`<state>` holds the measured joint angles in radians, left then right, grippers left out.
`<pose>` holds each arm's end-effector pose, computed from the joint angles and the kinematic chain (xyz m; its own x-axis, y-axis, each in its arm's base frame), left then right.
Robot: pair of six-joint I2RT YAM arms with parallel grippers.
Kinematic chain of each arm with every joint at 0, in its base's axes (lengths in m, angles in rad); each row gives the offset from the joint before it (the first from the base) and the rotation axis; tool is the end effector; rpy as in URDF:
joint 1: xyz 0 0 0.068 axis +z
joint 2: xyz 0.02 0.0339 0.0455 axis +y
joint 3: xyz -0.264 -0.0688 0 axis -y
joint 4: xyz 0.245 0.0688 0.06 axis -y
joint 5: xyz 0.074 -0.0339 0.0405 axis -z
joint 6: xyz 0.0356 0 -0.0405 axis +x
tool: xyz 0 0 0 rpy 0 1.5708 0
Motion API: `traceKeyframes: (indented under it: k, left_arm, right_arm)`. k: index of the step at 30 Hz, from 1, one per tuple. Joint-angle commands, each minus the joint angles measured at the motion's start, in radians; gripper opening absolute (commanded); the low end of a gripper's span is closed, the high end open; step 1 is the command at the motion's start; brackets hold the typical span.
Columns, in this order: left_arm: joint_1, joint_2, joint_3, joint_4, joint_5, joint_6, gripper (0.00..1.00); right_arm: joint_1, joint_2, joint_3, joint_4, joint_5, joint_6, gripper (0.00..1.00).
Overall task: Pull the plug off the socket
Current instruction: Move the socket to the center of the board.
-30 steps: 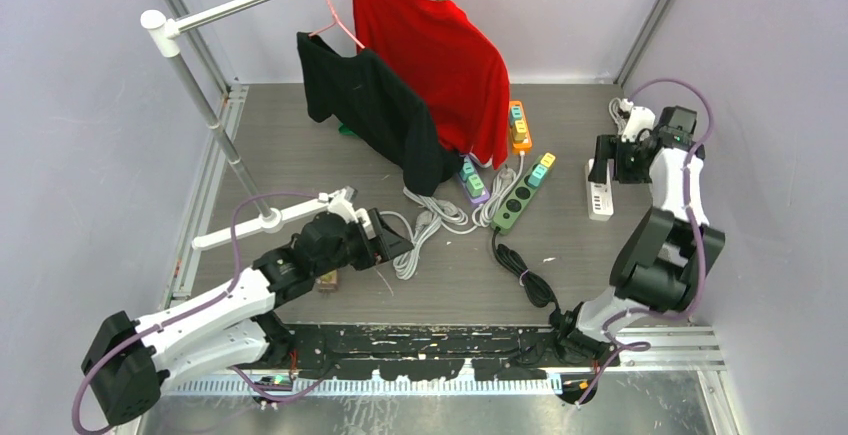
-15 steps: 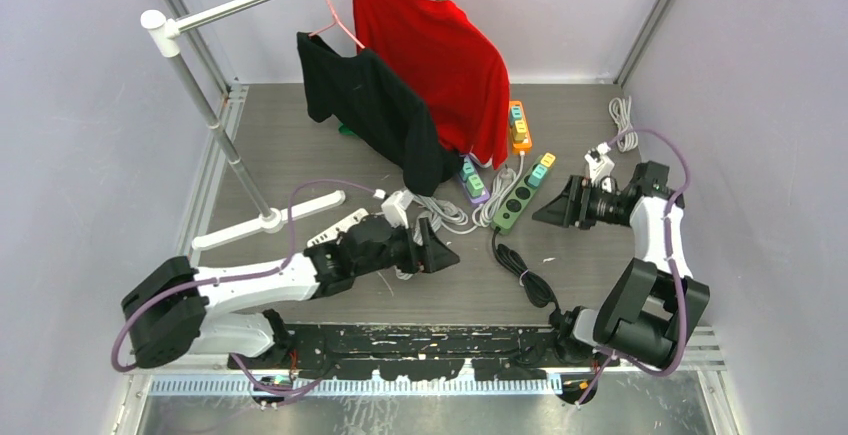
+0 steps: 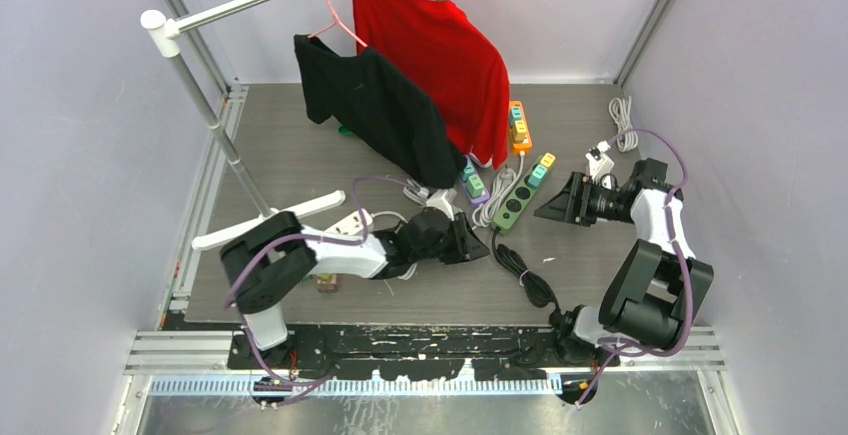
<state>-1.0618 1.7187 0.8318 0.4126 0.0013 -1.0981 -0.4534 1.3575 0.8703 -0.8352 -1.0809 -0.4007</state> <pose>0.1743 -0.3124 0.1726 -0.8793 -0.2514 -0.4045 0.1997 0.5765 -0.7923 0.2214 -0.0729 0.2219 -0.8067 0.1889 -0.5600 -0.3297 0.6426 0.6917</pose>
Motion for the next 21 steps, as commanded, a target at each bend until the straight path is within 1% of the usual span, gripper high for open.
traceKeyframes:
  k: [1,5,9,10,14,15,16,17,21]
  left_arm:
    - [-0.009,0.121,0.105,0.093,-0.054,-0.041,0.4]
    - [-0.013,0.217,0.201,0.065,-0.104,-0.052,0.4]
    - [-0.014,0.285,0.267,0.033,-0.137,-0.055,0.39]
    - [-0.013,0.299,0.282,0.029,-0.134,-0.048,0.36]
    - [-0.01,0.322,0.332,0.001,-0.104,-0.006,0.15]
    - [-0.01,0.32,0.336,0.003,-0.095,0.008,0.08]
    - [-0.01,0.313,0.339,0.006,-0.081,0.027,0.04]
    - [-0.01,0.3,0.339,0.005,-0.067,0.048,0.01]
    - [-0.014,0.189,0.27,-0.018,-0.034,0.123,0.0]
  right_arm:
    - [-0.001,0.003,0.061,-0.077,0.011,-0.058,0.76]
    - [-0.001,-0.038,0.036,-0.047,0.019,-0.049,0.76]
    - [-0.001,-0.037,0.033,-0.053,0.015,-0.062,0.76]
    - [-0.002,-0.032,0.034,-0.057,0.015,-0.07,0.76]
    - [-0.003,-0.016,0.04,-0.088,0.014,-0.112,0.76]
    - [-0.003,-0.013,0.039,-0.089,0.011,-0.116,0.76]
    - [-0.003,-0.008,0.04,-0.094,0.009,-0.122,0.75]
    - [-0.003,-0.005,0.043,-0.103,0.005,-0.131,0.75]
    - [-0.008,-0.013,0.049,-0.162,-0.01,-0.205,0.75]
